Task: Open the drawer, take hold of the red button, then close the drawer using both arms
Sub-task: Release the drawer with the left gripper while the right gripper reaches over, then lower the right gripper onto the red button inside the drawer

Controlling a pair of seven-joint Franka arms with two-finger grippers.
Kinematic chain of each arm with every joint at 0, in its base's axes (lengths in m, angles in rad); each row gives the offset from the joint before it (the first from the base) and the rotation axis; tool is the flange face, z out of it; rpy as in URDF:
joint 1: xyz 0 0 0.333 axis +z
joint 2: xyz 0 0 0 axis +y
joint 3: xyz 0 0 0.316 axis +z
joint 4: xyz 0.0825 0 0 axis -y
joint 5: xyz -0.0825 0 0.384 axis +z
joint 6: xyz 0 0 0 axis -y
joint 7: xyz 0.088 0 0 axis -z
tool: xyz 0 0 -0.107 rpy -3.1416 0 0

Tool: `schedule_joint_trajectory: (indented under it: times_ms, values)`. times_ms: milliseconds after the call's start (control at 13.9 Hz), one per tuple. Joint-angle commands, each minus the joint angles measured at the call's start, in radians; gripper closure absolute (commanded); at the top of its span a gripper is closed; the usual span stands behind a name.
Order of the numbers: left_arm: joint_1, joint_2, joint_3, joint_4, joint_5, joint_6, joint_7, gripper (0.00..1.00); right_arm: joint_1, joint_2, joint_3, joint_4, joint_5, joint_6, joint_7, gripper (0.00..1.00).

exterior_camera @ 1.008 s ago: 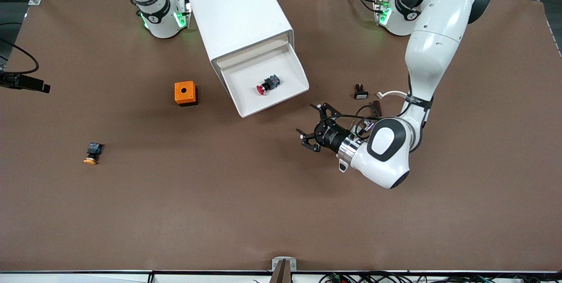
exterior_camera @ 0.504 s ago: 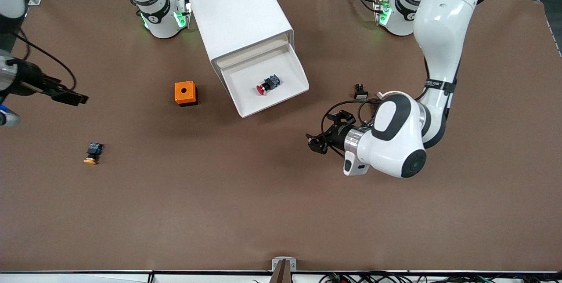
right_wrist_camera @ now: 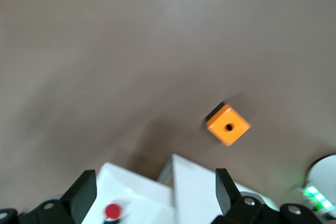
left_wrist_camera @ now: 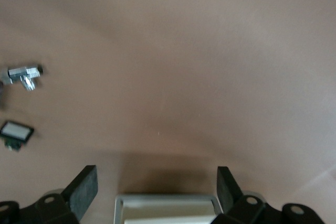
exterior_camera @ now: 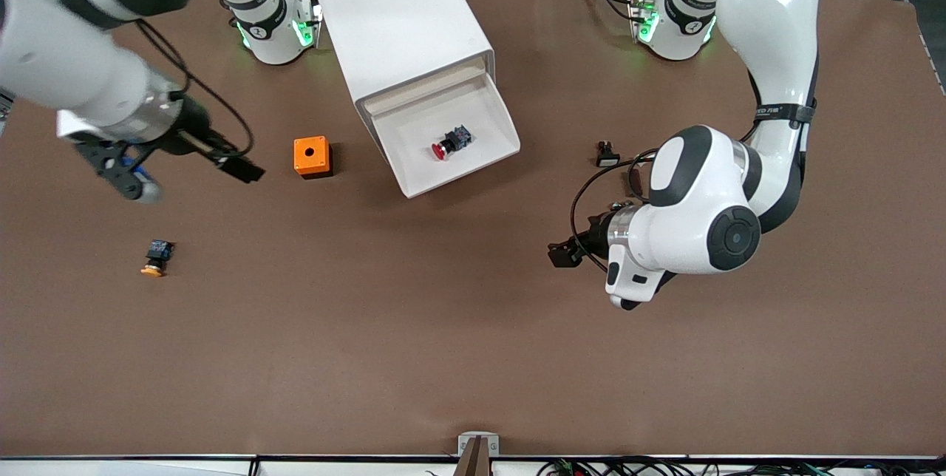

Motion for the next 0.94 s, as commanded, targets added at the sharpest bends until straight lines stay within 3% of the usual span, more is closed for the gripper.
schedule_joint_trajectory:
  times_ms: [0, 288, 504, 864]
  values:
    - [-0.010, -0.033, -0.005, -0.029, 0.061, 0.037, 0.026, 0.00, 0.146, 0.002, -0.015, -0.040, -0.001, 0.102, 0.219, 0.00]
    - [-0.034, -0.054, -0.003, -0.029, 0.182, 0.046, 0.081, 0.00, 0.307, 0.085, -0.015, -0.060, -0.058, 0.206, 0.419, 0.00]
    - [-0.060, -0.052, -0.005, -0.041, 0.299, 0.118, 0.083, 0.00, 0.372, 0.152, -0.015, -0.060, -0.092, 0.237, 0.481, 0.00]
    - [-0.075, -0.049, -0.012, -0.044, 0.296, 0.175, 0.071, 0.00, 0.438, 0.211, -0.015, -0.060, -0.092, 0.235, 0.504, 0.00]
